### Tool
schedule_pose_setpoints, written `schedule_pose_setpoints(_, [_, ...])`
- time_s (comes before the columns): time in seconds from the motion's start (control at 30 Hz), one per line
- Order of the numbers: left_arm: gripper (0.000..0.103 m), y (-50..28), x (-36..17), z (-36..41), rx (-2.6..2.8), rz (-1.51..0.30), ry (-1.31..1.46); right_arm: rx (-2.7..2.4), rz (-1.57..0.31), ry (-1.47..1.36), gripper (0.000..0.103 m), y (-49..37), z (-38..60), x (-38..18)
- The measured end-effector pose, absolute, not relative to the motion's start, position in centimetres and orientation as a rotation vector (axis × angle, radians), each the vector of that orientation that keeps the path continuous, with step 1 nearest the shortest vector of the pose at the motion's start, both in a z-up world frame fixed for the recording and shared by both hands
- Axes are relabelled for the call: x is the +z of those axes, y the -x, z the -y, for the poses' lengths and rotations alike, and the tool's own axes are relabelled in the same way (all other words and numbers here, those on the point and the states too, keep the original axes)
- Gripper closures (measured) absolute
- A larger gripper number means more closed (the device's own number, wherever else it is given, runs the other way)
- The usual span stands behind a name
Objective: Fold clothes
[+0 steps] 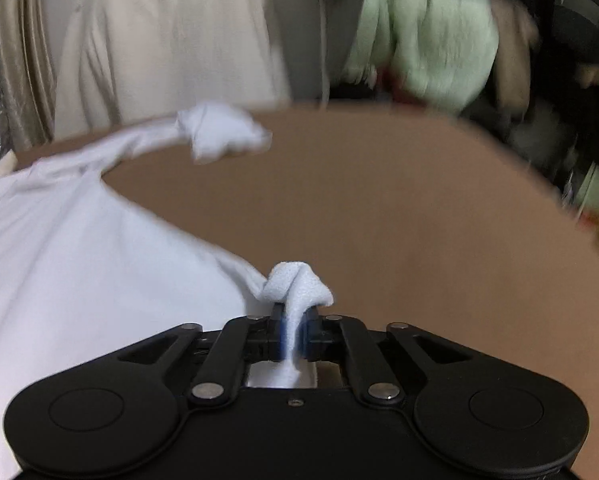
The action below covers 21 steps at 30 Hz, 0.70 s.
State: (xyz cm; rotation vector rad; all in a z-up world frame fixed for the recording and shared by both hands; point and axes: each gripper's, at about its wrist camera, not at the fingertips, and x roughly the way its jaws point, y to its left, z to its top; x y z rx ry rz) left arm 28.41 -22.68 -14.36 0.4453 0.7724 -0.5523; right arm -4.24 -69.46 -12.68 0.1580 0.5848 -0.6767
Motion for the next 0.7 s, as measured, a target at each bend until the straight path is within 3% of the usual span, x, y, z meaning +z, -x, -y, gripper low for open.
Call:
schedule_pose_setpoints(0.1, [0.102,-28.0,-12.2,22.3,-0.294,-0.637,-0.410,-0.747,-0.521,0.001,0.097,3.8,68.1,-10.4])
schedule_pose_setpoints(0.27, [0.098,-26.4,-10.2,21.4,-0.070,-0.415,-0.467,-0.818,-0.639,-0.002,0.097,2.1,71.7,-10.7])
schedule_pose_setpoints(0.3, [0.095,-27.0,-11.0,21.4,-0.041,-0.439,-0.486,-0.822,-0.703,-0.002,0.097,1.2,72.5,-11.6])
schedule_pose_setpoints(0.37, [0.075,-28.3,-12.6,21.4,0.015,-0.491,-0.515,-0.798,-0.833,-0.076,0.095,-0.2,73.8,-13.3])
schedule_pose_setpoints(0.4, [0.075,-29.1,-12.8,20.7,0.012,-0.563,-0.452,-0.813,-0.839,-0.089,0.090,-0.3,73.6,-13.3])
schedule_pose_setpoints(0.47, [0.072,-29.8,-12.8,18.6,-0.001,-0.682,-0.293,-0.863,-0.815,-0.071,0.067,-0.2,72.2,-12.5])
schedule_pose_setpoints(0.5, [0.069,-29.3,-12.5,17.3,-0.020,-0.706,-0.232,-0.878,-0.800,-0.039,0.050,0.1,70.9,-11.7])
schedule_pose_setpoints(0.53, [0.058,-28.8,-12.3,15.9,-0.040,-0.730,-0.170,-0.888,-0.783,-0.005,0.044,0.5,69.4,-10.8])
schedule_pose_setpoints(0.7, [0.034,-24.0,-10.7,9.7,-0.045,-0.754,-0.069,-0.641,-0.710,-0.009,0.044,1.9,60.7,-6.9])
